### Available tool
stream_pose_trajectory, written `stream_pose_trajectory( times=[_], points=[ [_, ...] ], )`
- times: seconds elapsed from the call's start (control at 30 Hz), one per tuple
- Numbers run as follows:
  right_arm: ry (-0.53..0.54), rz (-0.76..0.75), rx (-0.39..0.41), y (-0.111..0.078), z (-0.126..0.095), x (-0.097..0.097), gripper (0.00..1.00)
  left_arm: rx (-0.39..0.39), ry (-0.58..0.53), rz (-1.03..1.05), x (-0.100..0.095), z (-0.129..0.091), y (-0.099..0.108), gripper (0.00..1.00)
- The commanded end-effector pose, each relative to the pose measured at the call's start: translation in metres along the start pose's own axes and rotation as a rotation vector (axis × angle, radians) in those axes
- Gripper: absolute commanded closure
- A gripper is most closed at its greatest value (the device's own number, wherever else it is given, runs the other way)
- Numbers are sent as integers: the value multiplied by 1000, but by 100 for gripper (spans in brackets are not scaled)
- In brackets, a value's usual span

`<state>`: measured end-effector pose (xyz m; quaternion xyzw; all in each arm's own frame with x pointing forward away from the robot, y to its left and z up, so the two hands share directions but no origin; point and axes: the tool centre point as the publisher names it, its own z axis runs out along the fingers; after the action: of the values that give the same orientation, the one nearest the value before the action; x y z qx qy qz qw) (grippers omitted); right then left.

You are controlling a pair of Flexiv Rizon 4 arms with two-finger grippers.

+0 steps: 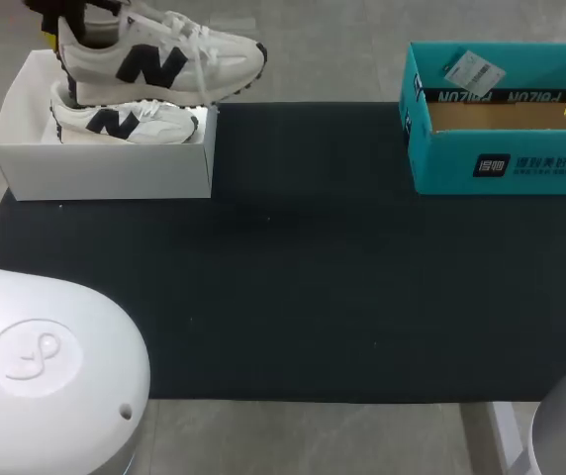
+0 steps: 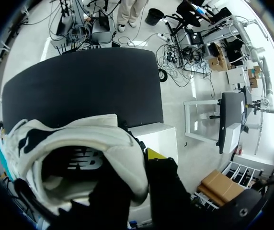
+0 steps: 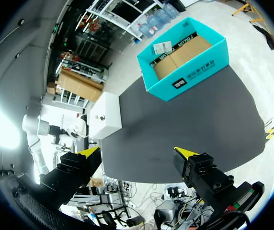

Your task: Take the shoe out of the shoebox, open the shoe tongue, remove and reinsert the insole, then place the shoe into the shoebox

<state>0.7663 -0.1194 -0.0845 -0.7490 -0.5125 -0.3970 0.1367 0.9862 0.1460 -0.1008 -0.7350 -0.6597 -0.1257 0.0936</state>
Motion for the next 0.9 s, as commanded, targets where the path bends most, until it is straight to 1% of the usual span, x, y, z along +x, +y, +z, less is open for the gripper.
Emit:
stream_pose_trajectory(
  times=[0.03, 0.13, 0.23, 0.37, 0.4, 0.43, 0.47, 0.57, 0.63, 0.73, 0.87, 0.9],
  points=[
    [-2, 2, 0, 0, 1, 0, 0, -81, 36, 2, -26, 2, -38, 100],
    [-2, 2, 0, 0, 1, 0, 0, -80, 46, -13, -45, 1, -53, 100],
    [-2, 2, 0, 0, 1, 0, 0, -57, 35, -19, -60, 2, -63, 100],
    [-2, 2, 0, 0, 1, 0, 0, -56, 50, -10, -82, 2, -76, 100],
    [-2, 2, 0, 0, 1, 0, 0, -43, 37, -9, -88, 1, -80, 100],
    [-2, 2, 0, 0, 1, 0, 0, -46, 40, -9, -93, -1, -84, 100],
    [-2, 2, 0, 0, 1, 0, 0, -58, 60, -22, -96, -2, -86, 100],
    [-2, 2, 0, 0, 1, 0, 0, -58, 55, -72, -105, -9, -93, 100],
    [-2, 2, 0, 0, 1, 0, 0, -76, 66, -95, -111, -15, -98, 100],
    [-2, 2, 0, 0, 1, 0, 0, -82, 47, -144, -118, -23, -103, 100],
    [-2, 2, 0, 0, 1, 0, 0, -96, 23, -106, -138, -30, -110, 100],
    [-2, 2, 0, 0, 1, 0, 0, -85, 7, -100, -143, -30, -111, 100]
  ],
)
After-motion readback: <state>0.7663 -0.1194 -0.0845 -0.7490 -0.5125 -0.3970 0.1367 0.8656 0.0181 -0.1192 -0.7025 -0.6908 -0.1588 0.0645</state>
